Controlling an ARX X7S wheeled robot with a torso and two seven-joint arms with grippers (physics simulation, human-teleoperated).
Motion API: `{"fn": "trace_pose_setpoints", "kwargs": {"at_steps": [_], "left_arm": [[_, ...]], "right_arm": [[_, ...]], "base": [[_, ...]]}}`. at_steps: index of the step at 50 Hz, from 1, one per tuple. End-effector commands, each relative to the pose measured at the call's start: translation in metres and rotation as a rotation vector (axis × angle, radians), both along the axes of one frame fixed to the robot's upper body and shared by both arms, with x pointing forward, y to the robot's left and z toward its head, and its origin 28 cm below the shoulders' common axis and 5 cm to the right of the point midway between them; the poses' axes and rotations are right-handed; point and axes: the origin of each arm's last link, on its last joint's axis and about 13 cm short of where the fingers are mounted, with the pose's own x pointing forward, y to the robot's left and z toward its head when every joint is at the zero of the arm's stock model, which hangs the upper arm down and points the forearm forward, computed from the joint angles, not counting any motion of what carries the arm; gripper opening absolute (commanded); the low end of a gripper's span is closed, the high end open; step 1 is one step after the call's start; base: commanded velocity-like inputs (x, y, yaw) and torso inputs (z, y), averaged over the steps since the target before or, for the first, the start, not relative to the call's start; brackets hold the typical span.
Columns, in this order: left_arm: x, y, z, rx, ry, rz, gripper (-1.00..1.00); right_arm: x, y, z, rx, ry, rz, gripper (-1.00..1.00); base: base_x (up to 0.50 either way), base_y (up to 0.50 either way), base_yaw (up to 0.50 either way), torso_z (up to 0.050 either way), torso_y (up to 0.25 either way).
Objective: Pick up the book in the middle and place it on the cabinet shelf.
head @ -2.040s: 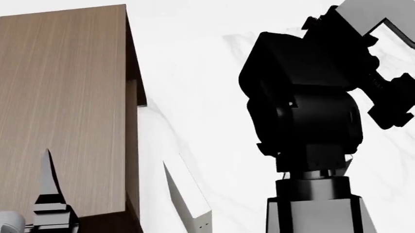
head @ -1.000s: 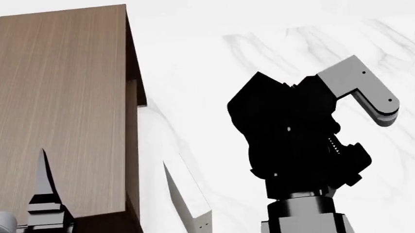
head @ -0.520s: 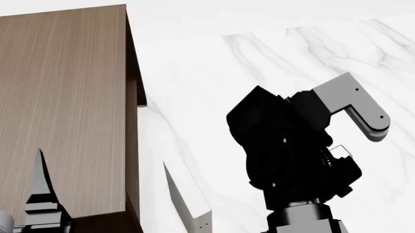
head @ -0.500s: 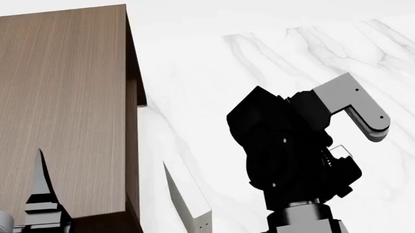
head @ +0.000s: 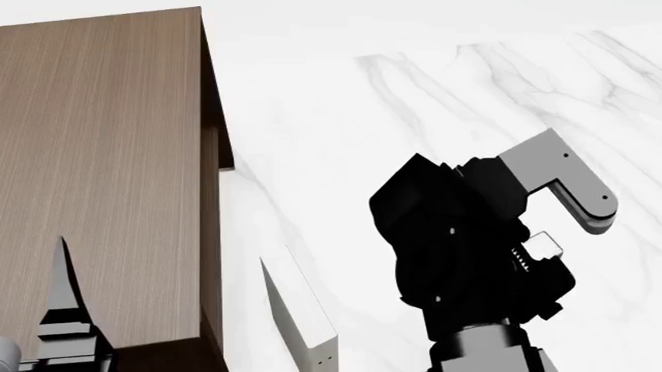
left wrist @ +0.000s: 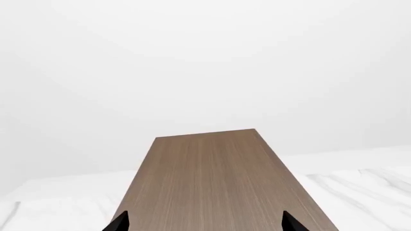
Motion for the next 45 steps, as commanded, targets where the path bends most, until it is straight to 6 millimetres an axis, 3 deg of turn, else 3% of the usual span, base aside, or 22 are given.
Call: {"fn": "trace_pose_setpoints", "kwargs": {"at_steps": [1,21,22,41,45], "left_arm": [[0.001,-0.001,0.002,-0.034,-0.041,-0.055,1.0],[0.001,-0.001,0.002,-0.033,-0.041,-0.055,1.0],[0.001,0.0,0.002,-0.034,-0.041,-0.053,1.0],[0.001,0.0,0.003,-0.036,-0.043,-0.051,1.0],[0.001,0.0,0.003,-0.035,-0.042,-0.051,1.0]], "right_arm": [[0.001,0.0,-0.012,0.025,-0.031,0.032,1.0],[0.0,-0.005,-0.023,0.01,-0.002,0.018,1.0],[0.0,-0.005,-0.023,0.005,0.001,0.018,-1.0],[0.0,-0.004,-0.024,0.007,-0.004,0.022,-1.0],[0.0,-0.004,-0.017,-0.024,-0.047,0.042,-1.0]], "base": [[0.0,0.0,0.0,0.0,0.0],[0.0,0.0,0.0,0.0,0.0],[0.0,0.0,0.0,0.0,0.0],[0.0,0.0,0.0,0.0,0.0],[0.0,0.0,0.0,0.0,0.0]]}}
